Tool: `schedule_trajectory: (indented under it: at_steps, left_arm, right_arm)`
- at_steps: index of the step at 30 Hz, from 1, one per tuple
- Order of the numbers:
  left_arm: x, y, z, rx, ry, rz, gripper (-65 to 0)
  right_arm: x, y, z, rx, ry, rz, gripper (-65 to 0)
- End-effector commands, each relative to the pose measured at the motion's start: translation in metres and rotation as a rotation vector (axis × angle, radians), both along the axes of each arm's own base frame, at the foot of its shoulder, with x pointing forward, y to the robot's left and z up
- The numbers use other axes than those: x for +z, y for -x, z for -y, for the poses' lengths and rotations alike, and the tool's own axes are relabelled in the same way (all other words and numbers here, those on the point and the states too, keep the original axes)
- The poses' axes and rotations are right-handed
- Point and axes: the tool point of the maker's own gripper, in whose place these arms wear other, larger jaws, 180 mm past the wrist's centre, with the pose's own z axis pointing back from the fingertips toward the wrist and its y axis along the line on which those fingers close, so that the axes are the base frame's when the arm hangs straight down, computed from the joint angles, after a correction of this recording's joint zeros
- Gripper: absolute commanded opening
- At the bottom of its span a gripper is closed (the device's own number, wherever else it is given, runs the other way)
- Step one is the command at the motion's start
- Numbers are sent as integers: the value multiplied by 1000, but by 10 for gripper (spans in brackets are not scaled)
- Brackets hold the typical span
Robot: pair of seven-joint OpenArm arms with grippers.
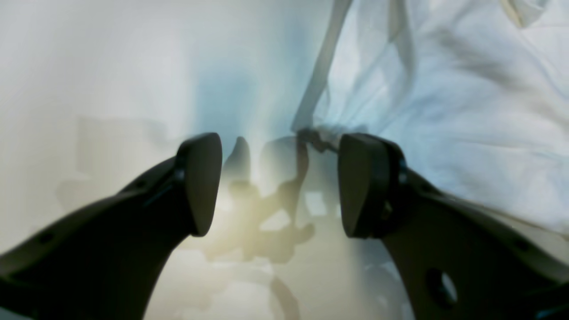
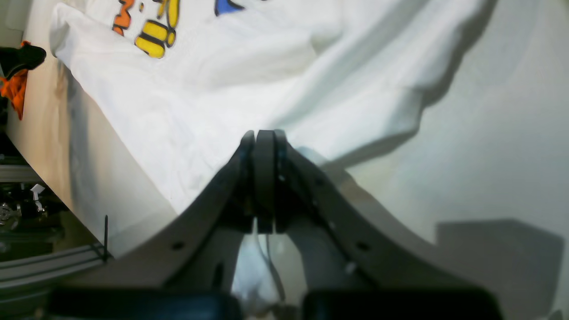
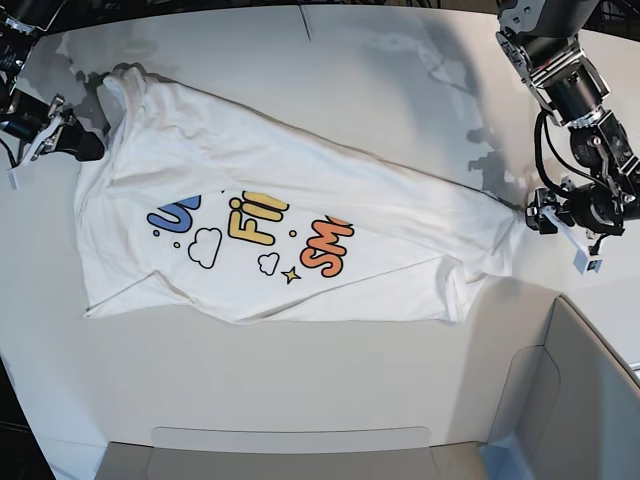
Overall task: Layout the t-shirt on the table in an organized manner, then fold the t-shirt properly
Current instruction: 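Release the shoulder with the left gripper and move it along the fold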
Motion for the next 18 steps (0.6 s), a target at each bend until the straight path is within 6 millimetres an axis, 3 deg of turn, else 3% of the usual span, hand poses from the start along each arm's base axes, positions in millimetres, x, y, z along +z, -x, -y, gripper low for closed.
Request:
schedule_trajectory:
  at_steps: [1,11,14,18]
  left_arm:
    - [15,-12,-3,3,-9,54,-250]
    - [-2,-18,40,-24,82,55,-250]
    - [-2,-21,41,-23,84,69,-250]
    - [-26,-25,49,-3,163,44,-250]
  right_arm:
    - [16,-10,7,4,19,58,-650]
    - [14,-8,7,3,17,51,-650]
    - [12,-5,7,5,19,44,-650]
    - [10,-2,7,4,18,34,-650]
